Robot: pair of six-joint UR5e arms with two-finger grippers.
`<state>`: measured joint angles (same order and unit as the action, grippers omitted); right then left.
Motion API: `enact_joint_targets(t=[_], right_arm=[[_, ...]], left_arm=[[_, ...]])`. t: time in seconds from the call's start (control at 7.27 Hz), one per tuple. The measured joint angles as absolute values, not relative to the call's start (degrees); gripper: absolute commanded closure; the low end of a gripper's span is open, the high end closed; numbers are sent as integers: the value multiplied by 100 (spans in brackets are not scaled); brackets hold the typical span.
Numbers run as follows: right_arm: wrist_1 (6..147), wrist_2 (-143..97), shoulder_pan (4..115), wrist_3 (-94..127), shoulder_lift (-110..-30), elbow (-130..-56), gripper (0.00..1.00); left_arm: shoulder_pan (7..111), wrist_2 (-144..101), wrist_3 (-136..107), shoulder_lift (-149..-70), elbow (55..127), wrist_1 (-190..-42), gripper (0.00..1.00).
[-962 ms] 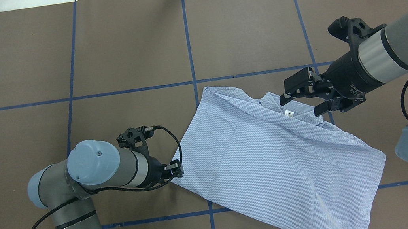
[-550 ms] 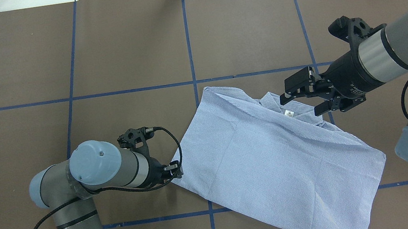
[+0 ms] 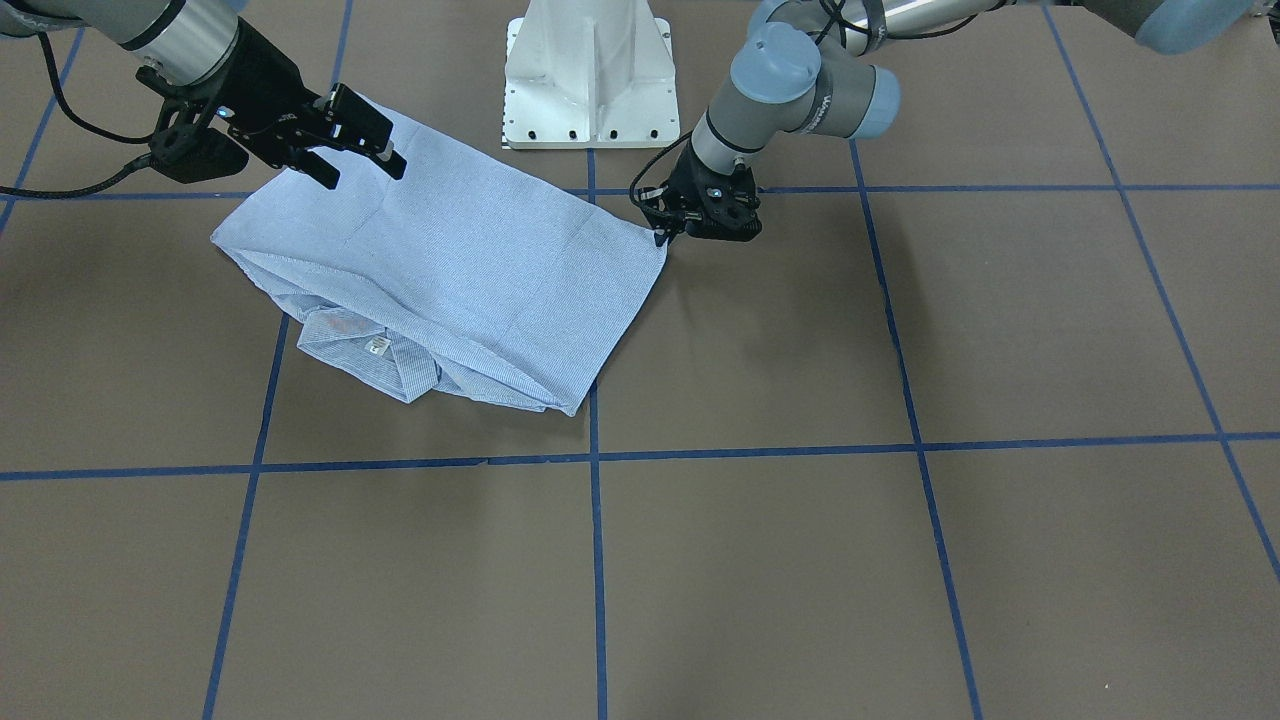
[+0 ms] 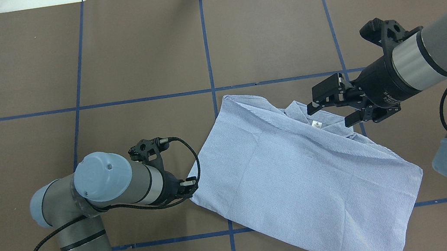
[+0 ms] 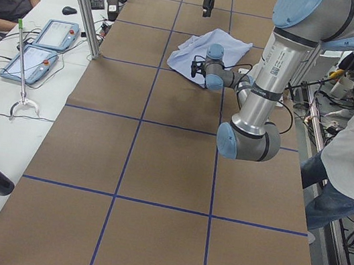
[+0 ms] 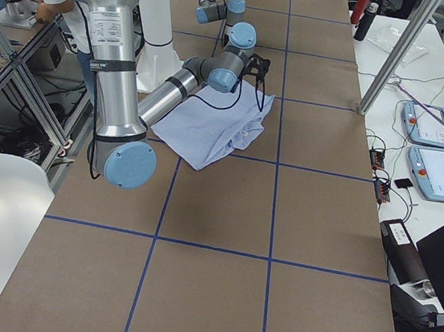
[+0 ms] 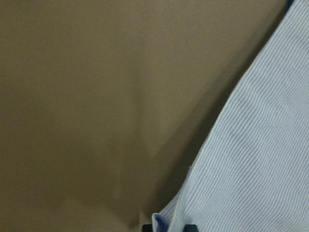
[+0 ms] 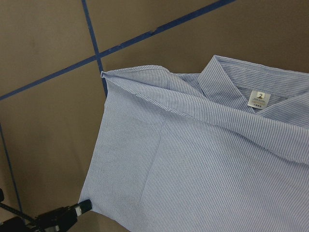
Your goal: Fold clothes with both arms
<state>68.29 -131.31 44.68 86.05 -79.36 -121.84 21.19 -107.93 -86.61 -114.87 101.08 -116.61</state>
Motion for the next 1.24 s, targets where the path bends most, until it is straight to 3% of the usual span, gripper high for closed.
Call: enact_joint_targets(t=[0.27,0.55,1.24], right_arm=[[6829,-13131,4479,8605,-7936,-12176,0],[6829,-13127,4513,8605,-7935,-12173,0],[6823,-13110,4559,8605,-7921,-12181,0]], left_arm=[[2529,-11046,-8649,-11529,10395,-11096,100],[3155,-11247,-8486,-11811,10097,-10843,100],[4430,-11070,-7496,-13427,7204,-11816,100]])
